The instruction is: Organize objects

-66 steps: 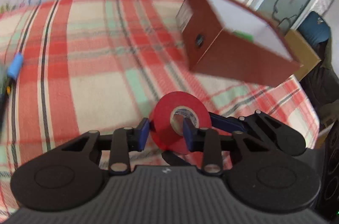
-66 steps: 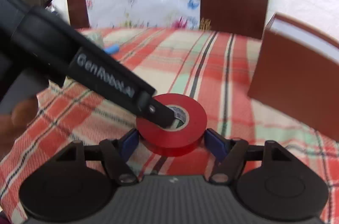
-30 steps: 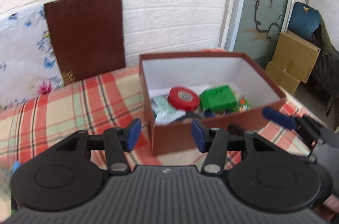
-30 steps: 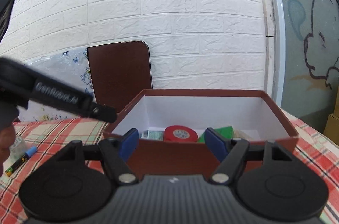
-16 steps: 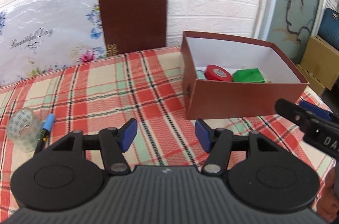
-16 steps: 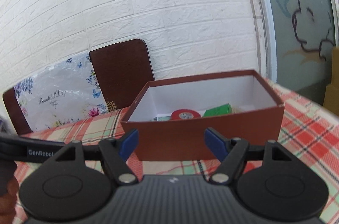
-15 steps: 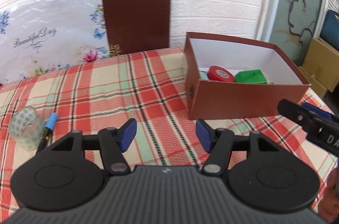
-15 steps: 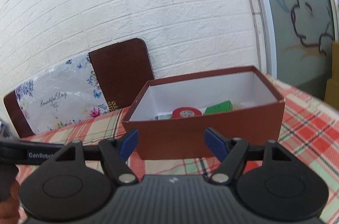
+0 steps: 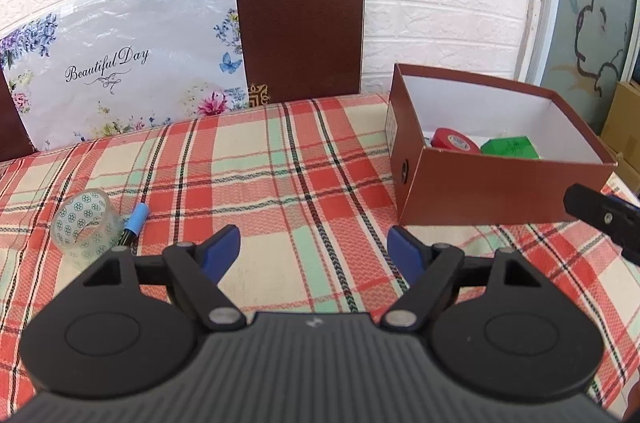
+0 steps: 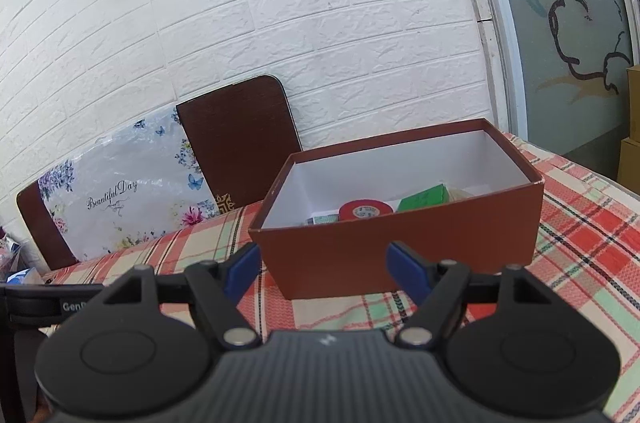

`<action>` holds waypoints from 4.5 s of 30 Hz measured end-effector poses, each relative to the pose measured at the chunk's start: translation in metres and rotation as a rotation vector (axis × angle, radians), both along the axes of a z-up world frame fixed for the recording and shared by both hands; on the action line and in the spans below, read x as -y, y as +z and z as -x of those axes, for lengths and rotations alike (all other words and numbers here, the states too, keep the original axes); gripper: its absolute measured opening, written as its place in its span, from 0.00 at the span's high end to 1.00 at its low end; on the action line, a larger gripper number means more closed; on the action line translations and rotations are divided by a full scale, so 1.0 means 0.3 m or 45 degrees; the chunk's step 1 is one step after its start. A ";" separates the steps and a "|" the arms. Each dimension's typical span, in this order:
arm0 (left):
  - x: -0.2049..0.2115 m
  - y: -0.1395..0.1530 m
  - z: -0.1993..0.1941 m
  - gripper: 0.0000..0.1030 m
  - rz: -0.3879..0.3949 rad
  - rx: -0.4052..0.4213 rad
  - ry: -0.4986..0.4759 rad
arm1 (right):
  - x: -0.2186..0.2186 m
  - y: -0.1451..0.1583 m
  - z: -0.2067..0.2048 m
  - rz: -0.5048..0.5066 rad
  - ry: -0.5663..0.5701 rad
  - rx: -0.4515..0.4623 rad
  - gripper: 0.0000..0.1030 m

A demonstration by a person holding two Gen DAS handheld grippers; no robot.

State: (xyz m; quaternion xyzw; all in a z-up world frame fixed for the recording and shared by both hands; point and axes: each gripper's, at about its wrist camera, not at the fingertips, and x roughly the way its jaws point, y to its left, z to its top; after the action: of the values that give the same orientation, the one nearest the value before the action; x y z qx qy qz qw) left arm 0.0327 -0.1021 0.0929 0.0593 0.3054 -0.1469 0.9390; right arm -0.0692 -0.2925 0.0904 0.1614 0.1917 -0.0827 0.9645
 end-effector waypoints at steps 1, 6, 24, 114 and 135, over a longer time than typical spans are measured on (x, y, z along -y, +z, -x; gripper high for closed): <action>-0.003 -0.005 -0.003 0.20 -0.002 -0.007 0.002 | 0.000 -0.004 -0.003 -0.004 0.003 -0.004 0.30; -0.034 -0.036 -0.032 0.20 -0.029 -0.049 0.029 | -0.030 -0.029 -0.032 0.021 0.038 -0.041 0.30; -0.989 -0.342 -0.158 0.18 -0.043 -0.021 0.780 | -0.635 -0.166 -0.365 0.376 0.733 -0.231 0.36; 0.392 0.044 -0.198 0.42 -0.144 -0.038 -0.267 | 0.232 -0.053 -0.202 0.120 -0.127 0.027 0.15; 0.219 -0.014 -0.007 0.08 -0.169 -0.121 -0.170 | 0.184 0.006 -0.021 -0.154 -0.103 -0.001 0.12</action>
State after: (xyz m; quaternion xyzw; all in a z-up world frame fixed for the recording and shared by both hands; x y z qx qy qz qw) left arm 0.0348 -0.1678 0.0886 0.1346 0.3538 -0.1913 0.9056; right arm -0.0628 -0.3476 0.0921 0.2269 0.1899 -0.1099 0.9489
